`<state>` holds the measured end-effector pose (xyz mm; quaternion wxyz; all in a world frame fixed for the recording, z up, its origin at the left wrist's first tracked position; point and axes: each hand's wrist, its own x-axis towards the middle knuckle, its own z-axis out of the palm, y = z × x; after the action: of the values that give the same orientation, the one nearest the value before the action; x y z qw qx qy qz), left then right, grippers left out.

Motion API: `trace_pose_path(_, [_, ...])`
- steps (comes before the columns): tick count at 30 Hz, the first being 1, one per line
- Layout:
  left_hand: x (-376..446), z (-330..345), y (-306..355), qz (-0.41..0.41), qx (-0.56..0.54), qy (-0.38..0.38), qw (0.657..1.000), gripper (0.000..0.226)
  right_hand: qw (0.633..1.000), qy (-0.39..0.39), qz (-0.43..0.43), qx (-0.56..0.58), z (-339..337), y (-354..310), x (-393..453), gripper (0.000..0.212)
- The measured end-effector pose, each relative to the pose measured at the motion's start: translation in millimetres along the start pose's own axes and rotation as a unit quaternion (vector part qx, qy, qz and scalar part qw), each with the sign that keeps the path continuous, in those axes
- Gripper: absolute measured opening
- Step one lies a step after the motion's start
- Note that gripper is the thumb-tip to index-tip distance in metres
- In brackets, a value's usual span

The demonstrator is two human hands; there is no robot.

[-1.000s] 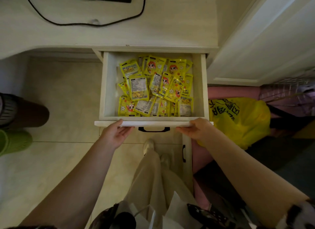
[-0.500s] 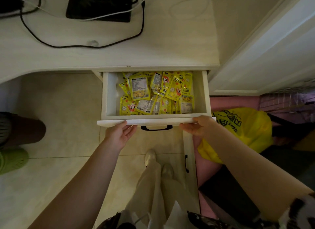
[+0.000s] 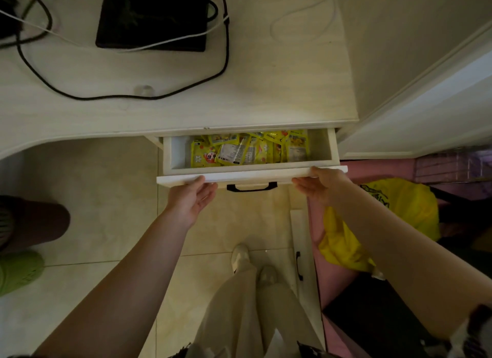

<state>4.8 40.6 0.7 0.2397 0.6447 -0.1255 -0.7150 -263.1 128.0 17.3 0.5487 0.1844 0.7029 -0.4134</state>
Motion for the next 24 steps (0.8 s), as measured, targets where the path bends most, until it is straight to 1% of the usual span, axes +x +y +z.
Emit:
trace_pose_path(2, [7, 4, 8, 0.014, 0.014, 0.002, 1.0, 0.023, 1.0, 0.003, -0.013, -0.002, 7, -10, 3, 0.018])
trace_pose_path(6, [21, 12, 24, 0.022, 0.029, -0.001, 0.999, 0.015, 1.0, 0.002, -0.024, -0.002, 17, -25, 8, 0.018])
trace_pose_path(9, [29, 16, 33, 0.035, 0.048, -0.008, 0.998, 0.023, 1.0, 0.0, -0.03, 0.006, 23, -35, 10, 0.011])
trace_pose_path(12, [36, 21, 43, 0.048, 0.083, -0.019, 0.995, 0.024, 0.999, -0.009, -0.04, -0.01, 28, -42, 14, 0.008])
trace_pose_path(17, [47, 32, 58, 0.053, 0.114, -0.016, 0.992, 0.013, 0.998, -0.005, -0.068, -0.013, 34, -55, 20, 0.011])
trace_pose_path(19, [50, 37, 61, 0.055, 0.132, -0.018, 0.99, 0.014, 0.997, -0.002, -0.073, -0.028, 36, -59, 23, 0.01])
trace_pose_path(21, [51, 43, 66, 0.062, 0.152, -0.018, 0.986, 0.019, 0.996, -0.002, -0.072, -0.043, 39, -61, 20, 0.015])
trace_pose_path(24, [47, 51, 72, 0.059, 0.16, -0.026, 0.985, 0.011, 0.995, -0.008, -0.074, -0.061, 41, -62, 16, 0.017])
